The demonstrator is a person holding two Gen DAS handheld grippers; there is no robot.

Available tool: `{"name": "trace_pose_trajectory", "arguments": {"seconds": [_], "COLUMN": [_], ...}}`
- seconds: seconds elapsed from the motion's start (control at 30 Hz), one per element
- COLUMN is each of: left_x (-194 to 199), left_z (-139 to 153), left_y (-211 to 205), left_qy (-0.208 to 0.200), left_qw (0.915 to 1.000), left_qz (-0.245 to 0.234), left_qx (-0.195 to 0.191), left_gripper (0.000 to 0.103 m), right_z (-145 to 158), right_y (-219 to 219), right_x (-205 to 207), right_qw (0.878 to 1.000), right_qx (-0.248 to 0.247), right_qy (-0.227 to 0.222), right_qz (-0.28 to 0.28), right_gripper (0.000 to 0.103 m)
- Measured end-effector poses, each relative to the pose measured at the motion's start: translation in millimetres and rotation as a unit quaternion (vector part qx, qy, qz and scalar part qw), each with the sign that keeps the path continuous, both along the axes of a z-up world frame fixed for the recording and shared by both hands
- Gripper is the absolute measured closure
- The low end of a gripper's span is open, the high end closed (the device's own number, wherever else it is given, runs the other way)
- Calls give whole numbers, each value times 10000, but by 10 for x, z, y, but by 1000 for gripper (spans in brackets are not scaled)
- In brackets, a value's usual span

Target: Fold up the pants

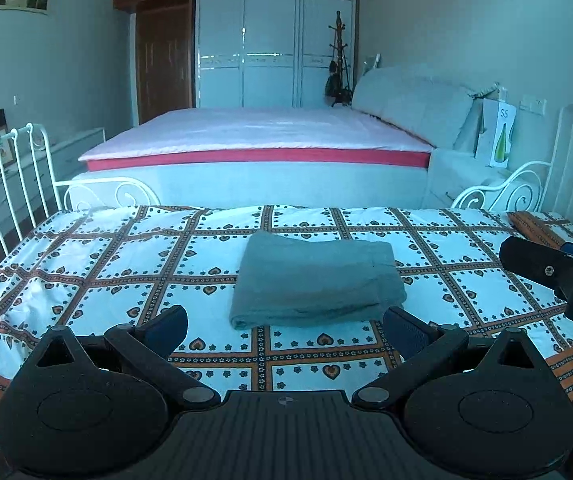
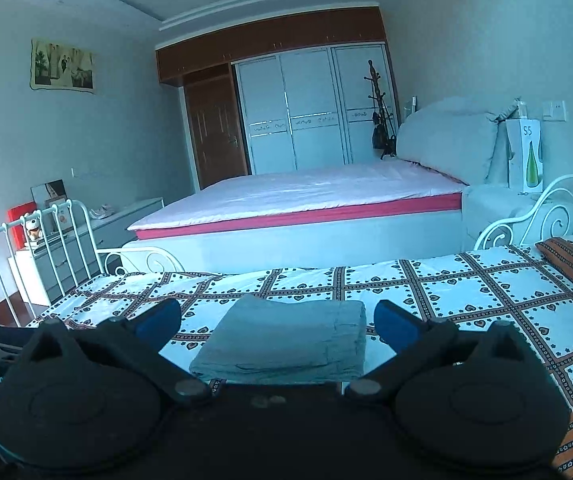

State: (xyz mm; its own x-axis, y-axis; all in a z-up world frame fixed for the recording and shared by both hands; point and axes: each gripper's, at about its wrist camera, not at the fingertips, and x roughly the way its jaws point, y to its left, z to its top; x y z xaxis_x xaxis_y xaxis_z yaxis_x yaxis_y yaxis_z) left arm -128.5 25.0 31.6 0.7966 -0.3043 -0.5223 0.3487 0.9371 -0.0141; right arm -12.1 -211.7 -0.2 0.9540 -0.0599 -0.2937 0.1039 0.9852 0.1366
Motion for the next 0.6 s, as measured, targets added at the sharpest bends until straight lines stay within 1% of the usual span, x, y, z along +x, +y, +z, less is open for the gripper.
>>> {"name": "trace_pose_trajectory", "arguments": {"seconds": [0.6], "left_x": [14], "left_z": [-15], "left_y": [-8], "left_qy": [-4], "left_qw": [10000], "left_qz": [-23], "left_qx": [22], "left_gripper": [0], "right_z": [-11], "right_y": [40], "right_x": [27], "right_qw": [10000], "right_qx": [-14], "right_qy": [26], "right_qz": [17], "right_gripper": [6]}}
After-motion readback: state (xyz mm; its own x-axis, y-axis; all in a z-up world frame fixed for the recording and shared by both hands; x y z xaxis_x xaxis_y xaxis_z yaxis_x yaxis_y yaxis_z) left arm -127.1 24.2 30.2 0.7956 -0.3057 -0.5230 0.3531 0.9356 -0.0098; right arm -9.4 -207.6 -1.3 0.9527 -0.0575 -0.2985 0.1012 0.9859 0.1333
